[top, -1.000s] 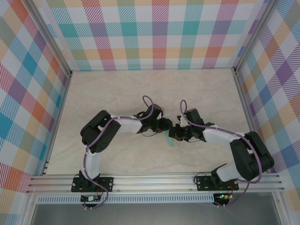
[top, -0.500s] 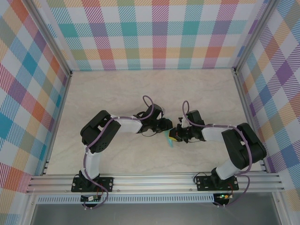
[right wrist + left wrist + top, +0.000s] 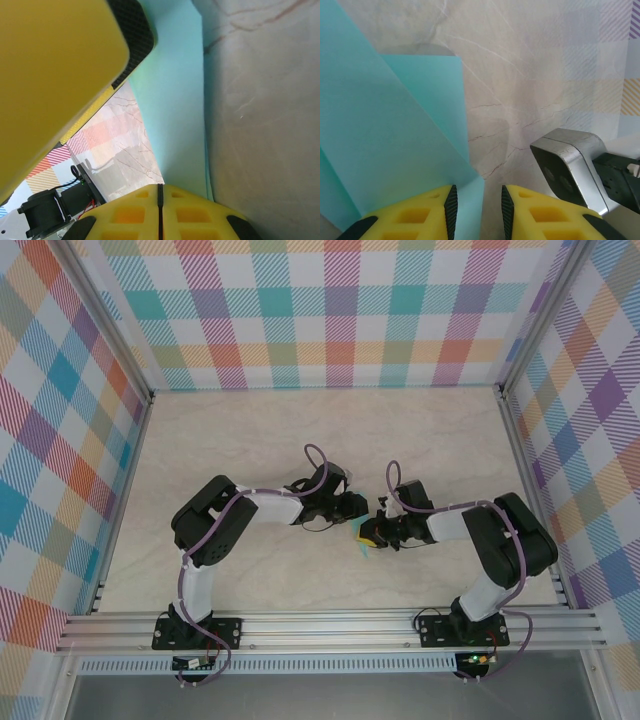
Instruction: Fold a paper plane with a square sheet of paper (pick it up from the middle)
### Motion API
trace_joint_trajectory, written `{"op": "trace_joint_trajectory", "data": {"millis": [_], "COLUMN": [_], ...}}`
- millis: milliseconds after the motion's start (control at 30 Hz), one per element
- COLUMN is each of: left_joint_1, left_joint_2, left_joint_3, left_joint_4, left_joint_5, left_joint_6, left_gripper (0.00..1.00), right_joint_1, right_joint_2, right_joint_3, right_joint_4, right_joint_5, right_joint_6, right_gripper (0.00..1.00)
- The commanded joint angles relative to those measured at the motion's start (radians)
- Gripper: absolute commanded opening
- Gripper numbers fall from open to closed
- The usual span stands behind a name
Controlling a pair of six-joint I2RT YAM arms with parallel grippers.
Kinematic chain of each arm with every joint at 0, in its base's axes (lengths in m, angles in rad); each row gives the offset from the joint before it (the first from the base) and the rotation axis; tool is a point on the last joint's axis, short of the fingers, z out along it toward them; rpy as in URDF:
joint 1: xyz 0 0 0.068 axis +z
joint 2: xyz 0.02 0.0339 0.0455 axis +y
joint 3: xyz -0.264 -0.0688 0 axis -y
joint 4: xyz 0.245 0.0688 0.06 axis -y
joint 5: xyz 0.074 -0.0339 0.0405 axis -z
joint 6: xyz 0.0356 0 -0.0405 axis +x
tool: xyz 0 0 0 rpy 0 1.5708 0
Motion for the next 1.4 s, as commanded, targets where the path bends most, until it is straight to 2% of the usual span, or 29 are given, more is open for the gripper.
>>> {"op": "trace_joint_trajectory", "data": {"millis": [0, 300, 467, 733, 1067, 1233, 1367], "left_joint_1": [0.005, 0.004, 0.004, 0.004, 0.006, 0.006, 0.006], "left_joint_2": [0.022, 0.027, 0.025, 0.029, 0.035, 0.036, 0.039], "left_joint_3": [-0.027, -0.028, -0.030, -0.027, -0.028, -0.028, -0.028], "left_joint_4": [-0.098, -0.103, -0.101, -0.105, -0.112, -0.117, -0.119], "left_joint_5": [-0.024, -0.024, -0.024, -0.027, -0.033, -0.036, -0.039], "left_joint_6": [-0.005, -0.007, -0.007, -0.008, -0.007, -0.006, -0.007], "left_gripper": [0.31, 0.31, 0.31, 0.31, 0.30, 0.30, 0.30], "right_joint_1": [-0.001, 0.014, 0.042, 0.056, 0.056, 0.056, 0.056], "right_joint_2": [0.017, -0.115, -0.105, -0.101, -0.084, -0.151, -0.128], "right_joint_3": [-0.014, 0.005, 0.025, 0.030, -0.030, -0.012, -0.023], "right_joint_4": [-0.045, -0.152, -0.184, -0.284, -0.254, -0.316, -0.335], "right_joint_5": [-0.005, 0.018, 0.042, 0.178, 0.185, 0.188, 0.199], "right_joint_6": [-0.036, -0.094, -0.127, -0.186, -0.167, -0.182, -0.195], "right_gripper": [0.07, 0.06, 0.07, 0.06, 0.05, 0.05, 0.05]}}
